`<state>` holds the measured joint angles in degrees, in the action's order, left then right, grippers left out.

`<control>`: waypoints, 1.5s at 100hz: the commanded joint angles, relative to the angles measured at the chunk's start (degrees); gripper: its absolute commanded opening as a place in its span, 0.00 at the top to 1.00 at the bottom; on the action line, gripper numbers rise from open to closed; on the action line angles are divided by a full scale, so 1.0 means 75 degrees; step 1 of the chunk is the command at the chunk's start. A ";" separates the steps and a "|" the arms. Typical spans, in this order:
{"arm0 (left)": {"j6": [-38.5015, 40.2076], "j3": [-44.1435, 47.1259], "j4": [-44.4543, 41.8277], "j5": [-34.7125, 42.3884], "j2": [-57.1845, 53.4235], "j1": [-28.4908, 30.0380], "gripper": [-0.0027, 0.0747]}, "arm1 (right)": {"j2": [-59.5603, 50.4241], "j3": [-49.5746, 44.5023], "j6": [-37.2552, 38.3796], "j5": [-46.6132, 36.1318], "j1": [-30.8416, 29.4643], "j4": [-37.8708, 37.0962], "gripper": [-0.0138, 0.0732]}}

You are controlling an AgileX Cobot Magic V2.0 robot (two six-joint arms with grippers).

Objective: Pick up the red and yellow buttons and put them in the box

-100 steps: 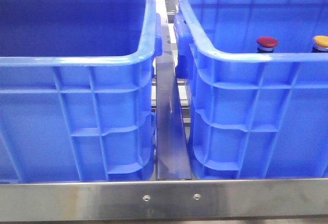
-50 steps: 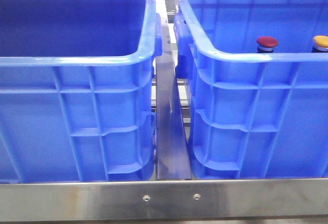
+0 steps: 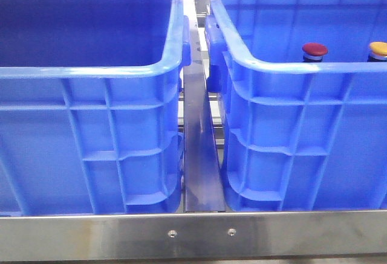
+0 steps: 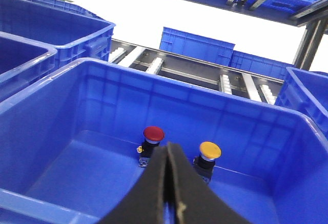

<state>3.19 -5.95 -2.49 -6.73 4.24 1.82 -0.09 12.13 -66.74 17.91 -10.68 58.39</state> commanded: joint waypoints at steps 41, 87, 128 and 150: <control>0.0198 0.0938 0.0035 0.0838 -0.0840 -0.0024 0.99 | 0.0081 0.0193 -0.0033 -0.0223 -0.0014 0.0203 0.96; 0.0198 0.0938 0.0035 0.0826 -0.0840 -0.0024 0.99 | 0.0081 0.0193 -0.0033 -0.0215 -0.0014 0.0205 0.96; 0.0198 0.0938 0.0035 0.0826 -0.0840 -0.0024 0.99 | 0.0081 0.0193 -0.0033 -0.0221 0.0070 0.0211 0.96; 0.0198 0.0938 0.0035 0.0826 -0.0840 -0.0024 0.99 | 0.0081 0.0184 -0.0033 -0.0185 0.0785 0.0189 0.96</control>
<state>3.98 -0.08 -2.72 -5.01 -0.29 1.82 -0.09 12.13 -66.74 18.25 -5.66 58.39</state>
